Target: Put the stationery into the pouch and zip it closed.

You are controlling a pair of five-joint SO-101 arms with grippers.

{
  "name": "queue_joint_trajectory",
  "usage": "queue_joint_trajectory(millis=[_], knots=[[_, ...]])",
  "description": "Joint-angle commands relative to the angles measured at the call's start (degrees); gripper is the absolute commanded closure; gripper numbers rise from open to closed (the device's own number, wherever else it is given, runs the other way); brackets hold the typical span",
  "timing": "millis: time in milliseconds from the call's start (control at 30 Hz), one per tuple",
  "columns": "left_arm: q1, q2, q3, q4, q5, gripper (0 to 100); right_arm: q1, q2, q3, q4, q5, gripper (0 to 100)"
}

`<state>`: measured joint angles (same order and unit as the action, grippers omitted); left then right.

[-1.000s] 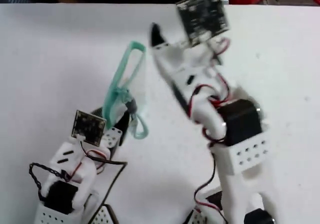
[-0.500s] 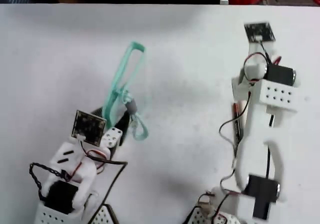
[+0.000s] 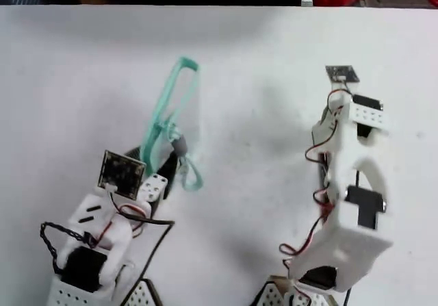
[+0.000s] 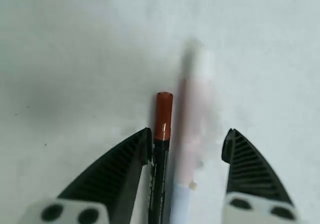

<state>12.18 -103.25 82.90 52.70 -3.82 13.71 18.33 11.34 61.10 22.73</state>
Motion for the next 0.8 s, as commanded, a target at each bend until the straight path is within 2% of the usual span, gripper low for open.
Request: queue_joint_trajectory(millis=[0, 133, 200, 533, 767], knots=[[-0.57, 0.22, 0.09, -0.88, 0.09, 83, 0.57, 2.77, -0.35, -3.21, 1.32, 80.0], [-0.57, 0.22, 1.14, -1.67, 0.09, 83, 1.01, 2.24, -1.41, -3.12, 4.66, 98.8], [-0.57, 0.22, 1.32, -2.37, 0.09, 83, 1.01, 1.80, -1.41, -3.56, 5.19, 96.4], [-0.57, 0.22, 1.67, -2.37, 0.09, 83, 1.01, -2.51, -1.32, -3.38, 5.27, 98.1], [-0.57, 0.22, 1.67, -2.46, 0.09, 83, -0.48, -16.75, -1.23, 0.75, 5.01, 98.1]])
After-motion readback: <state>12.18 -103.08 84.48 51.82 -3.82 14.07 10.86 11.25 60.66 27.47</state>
